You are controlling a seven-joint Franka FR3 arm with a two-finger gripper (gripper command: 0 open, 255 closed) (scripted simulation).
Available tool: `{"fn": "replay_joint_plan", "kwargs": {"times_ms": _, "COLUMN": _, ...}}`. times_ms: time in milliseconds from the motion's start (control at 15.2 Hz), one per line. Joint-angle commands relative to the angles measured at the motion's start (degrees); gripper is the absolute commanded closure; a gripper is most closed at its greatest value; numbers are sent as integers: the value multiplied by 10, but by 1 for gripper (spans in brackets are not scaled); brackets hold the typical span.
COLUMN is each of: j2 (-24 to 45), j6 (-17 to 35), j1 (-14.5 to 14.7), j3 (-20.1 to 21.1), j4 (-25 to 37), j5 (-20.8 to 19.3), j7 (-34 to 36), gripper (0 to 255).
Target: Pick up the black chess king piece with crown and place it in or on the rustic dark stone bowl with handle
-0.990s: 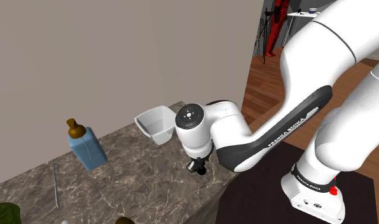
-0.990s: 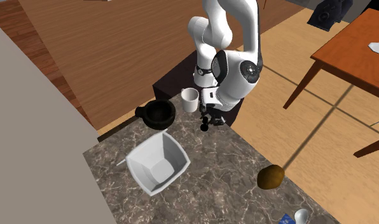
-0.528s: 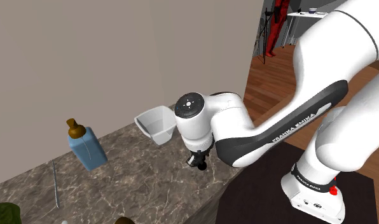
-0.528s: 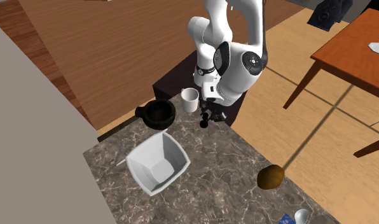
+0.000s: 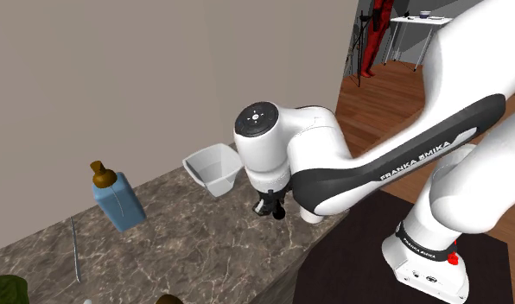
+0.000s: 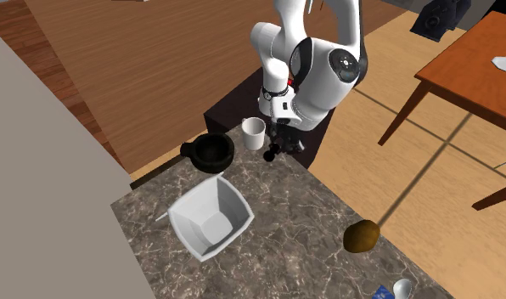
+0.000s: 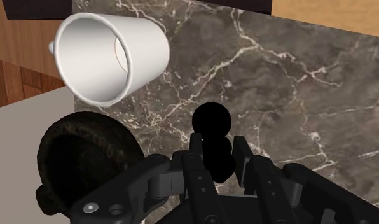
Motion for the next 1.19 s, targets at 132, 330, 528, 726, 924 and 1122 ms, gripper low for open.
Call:
{"fn": "replay_joint_plan", "kwargs": {"times_ms": 132, "j2": -18, "j6": -32, "j1": 5, "j3": -9, "j4": 18, "j5": 12, "j7": -16, "gripper": 255}}
{"fn": "replay_joint_plan", "kwargs": {"times_ms": 330, "j2": -31, "j6": -55, "j1": 8, "j3": -16, "j4": 32, "j5": 19, "j7": -27, "gripper": 255}}
{"fn": "replay_joint_plan", "kwargs": {"times_ms": 528, "j2": -42, "j6": -78, "j1": 11, "j3": -22, "j4": 46, "j5": 24, "j7": -38, "gripper": 255}}
{"fn": "replay_joint_plan", "kwargs": {"times_ms": 726, "j2": -51, "j6": -101, "j1": 13, "j3": -28, "j4": 62, "j5": 28, "j7": -47, "gripper": 255}}
{"fn": "replay_joint_plan", "kwargs": {"times_ms": 924, "j2": -59, "j6": -123, "j1": 14, "j3": -33, "j4": 79, "j5": 31, "j7": -55, "gripper": 255}}
{"fn": "replay_joint_plan", "kwargs": {"times_ms": 1122, "j2": -64, "j6": -140, "j1": 14, "j3": -37, "j4": 92, "j5": 32, "j7": -61, "gripper": 255}}
